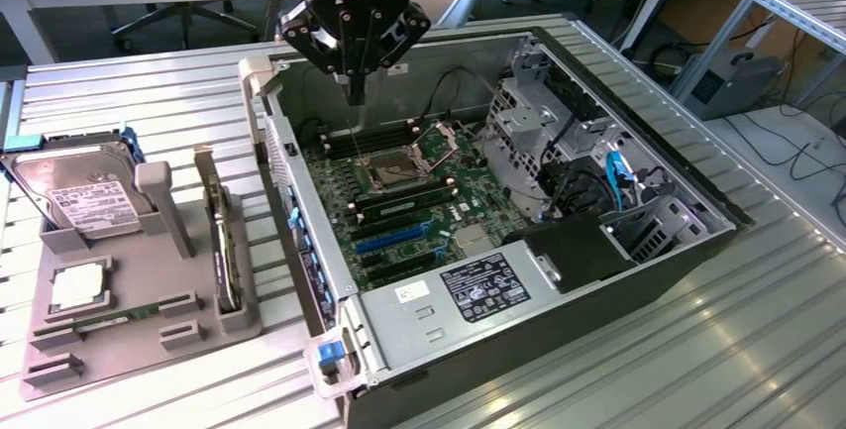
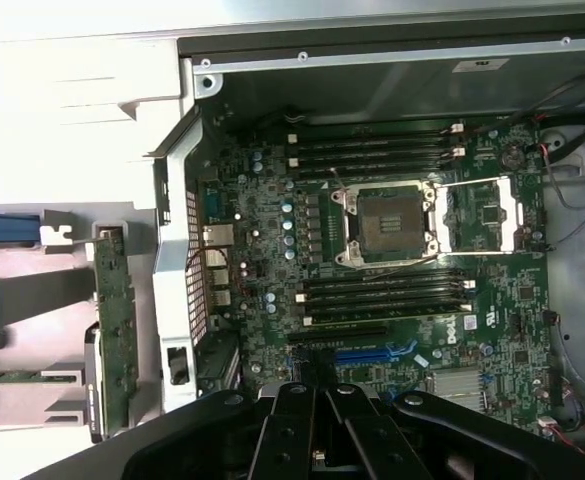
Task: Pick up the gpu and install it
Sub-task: 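Reach for the gpu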
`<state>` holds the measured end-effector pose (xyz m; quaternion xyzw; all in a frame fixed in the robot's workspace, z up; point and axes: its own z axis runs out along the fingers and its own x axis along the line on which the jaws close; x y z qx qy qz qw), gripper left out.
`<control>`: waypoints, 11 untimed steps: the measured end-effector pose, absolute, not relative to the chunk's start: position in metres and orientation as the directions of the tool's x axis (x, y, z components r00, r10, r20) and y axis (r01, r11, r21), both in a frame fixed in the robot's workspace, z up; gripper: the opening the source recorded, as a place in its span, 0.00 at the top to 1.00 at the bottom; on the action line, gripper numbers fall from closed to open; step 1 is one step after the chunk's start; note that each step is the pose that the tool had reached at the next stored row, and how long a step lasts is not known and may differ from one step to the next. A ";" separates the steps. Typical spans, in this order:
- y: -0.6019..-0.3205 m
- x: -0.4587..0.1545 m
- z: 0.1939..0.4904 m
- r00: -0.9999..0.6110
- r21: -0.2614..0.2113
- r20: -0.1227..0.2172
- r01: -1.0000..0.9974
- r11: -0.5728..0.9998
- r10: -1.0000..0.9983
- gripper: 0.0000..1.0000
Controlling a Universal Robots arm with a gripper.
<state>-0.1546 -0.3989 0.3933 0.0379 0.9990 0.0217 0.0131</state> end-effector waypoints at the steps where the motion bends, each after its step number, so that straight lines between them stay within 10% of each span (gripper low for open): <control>1: -0.399 -0.155 0.393 -0.997 0.044 -0.024 0.075 0.996 0.076 0.89; 11: -0.399 -0.157 0.393 -0.997 0.044 -0.025 0.075 0.996 0.076 0.89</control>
